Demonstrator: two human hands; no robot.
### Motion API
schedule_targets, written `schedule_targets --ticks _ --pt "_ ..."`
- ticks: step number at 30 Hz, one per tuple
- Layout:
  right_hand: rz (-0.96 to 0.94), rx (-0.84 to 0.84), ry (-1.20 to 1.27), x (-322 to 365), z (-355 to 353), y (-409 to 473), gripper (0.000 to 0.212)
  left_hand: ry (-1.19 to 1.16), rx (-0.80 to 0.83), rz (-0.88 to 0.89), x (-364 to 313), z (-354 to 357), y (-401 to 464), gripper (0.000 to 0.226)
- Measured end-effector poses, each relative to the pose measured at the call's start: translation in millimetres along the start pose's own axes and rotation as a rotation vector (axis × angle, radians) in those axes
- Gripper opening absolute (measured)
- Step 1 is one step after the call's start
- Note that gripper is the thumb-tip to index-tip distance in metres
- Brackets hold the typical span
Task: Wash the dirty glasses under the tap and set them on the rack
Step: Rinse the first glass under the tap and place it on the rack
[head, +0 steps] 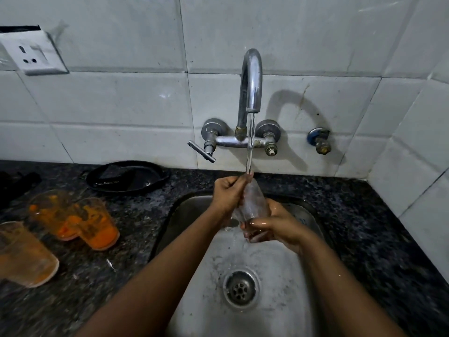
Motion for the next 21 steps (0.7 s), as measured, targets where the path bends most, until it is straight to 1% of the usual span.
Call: schedule_targets --ticks 1,2,4,5,6,7,8,9,10,11,12,13,14,16,17,18,19,20,21 --pt "-0.004 -0.086 -0.076 0.4 -0.4 -1.7 0.050 0.067 0.022 -0.019 3.0 2.3 0.4 0.037" --pt "-0.020 -0.243 -0.277 3.6 -1.0 -2.8 0.057 0.156 0.044 -0.042 5.3 5.2 1.2 0.037" --pt "-0.078 -0.622 -0.859 14.9 4.4 -9.4 0.074 0.315 0.031 -0.078 5.0 8.8 3.1 0.038" --pt "-0.123 -0.718 -0.977 16.2 8.2 -10.1 0.081 0.374 0.002 -0.074 3.4 8.8 4.3 0.039" --pt "-0.141 -0.721 -0.968 14.6 8.8 -8.1 0.085 0.406 -0.025 -0.056 0.3 8.1 4.6 0.039" --pt "-0.140 -0.642 -0.843 13.6 6.9 -6.5 0.084 0.405 -0.039 -0.041 -1.7 6.8 4.7 0.038" --pt "-0.140 -0.509 -0.626 10.7 2.4 -3.2 0.075 0.368 -0.041 -0.038 -2.5 5.1 3.9 0.036" --pt "-0.119 -0.356 -0.412 6.8 -1.4 0.7 0.064 0.299 -0.036 -0.037 -3.7 3.5 2.6 0.034" --pt "-0.065 -0.201 -0.261 0.3 -2.8 6.6 0.051 0.226 -0.030 -0.025 -4.9 1.4 2.4 0.035" --pt "-0.007 -0.087 -0.190 -4.4 -3.2 10.7 0.041 0.179 -0.016 -0.002 -6.1 -0.5 2.6 0.038" --pt "0.020 -0.028 -0.175 -6.3 -4.2 14.3 0.035 0.166 0.012 0.024 -6.3 -1.4 3.7 0.042" --pt "0.010 -0.023 -0.183 -5.1 -6.3 18.2 0.037 0.171 0.061 0.050 -7.6 -0.2 4.5 0.046" --pt "-0.021 -0.064 -0.201 -1.0 -8.7 22.1 0.042 0.180 0.129 0.072 -9.2 2.5 4.2 0.049" --pt "-0.111 -0.239 -0.292 10.9 -18.5 27.8 0.056 0.195 0.295 0.125 -14.9 8.6 1.5 0.049" --pt "-0.169 -0.330 -0.324 18.9 -24.5 28.2 0.059 0.206 0.398 0.169 -19.9 12.3 -1.1 0.041" --pt "-0.235 -0.396 -0.335 27.4 -28.8 26.5 0.056 0.246 0.536 0.215 -23.7 16.5 -5.0 0.028" --pt "-0.301 -0.430 -0.349 34.4 -32.3 25.6 0.050 0.357 0.714 0.269 -24.4 22.8 -10.4 0.027" --pt "-0.356 -0.460 -0.422 40.4 -34.3 26.0 0.046 0.564 0.909 0.344 -18.7 27.4 -14.6 0.044" --pt "-0.405 -0.491 -0.568 47.1 -32.1 23.7 0.046 0.839 1.107 0.409 -8.9 28.8 -18.1 0.062"
Point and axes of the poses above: each hand's wrist, its own y-axis towards the middle knuckle, its own z-axis out of the palm, x = y × z, the point moved 7 cm from there along y, towards the middle knuckle, and after that the axes turned 15 degrees about z, right-handed, at the moved point
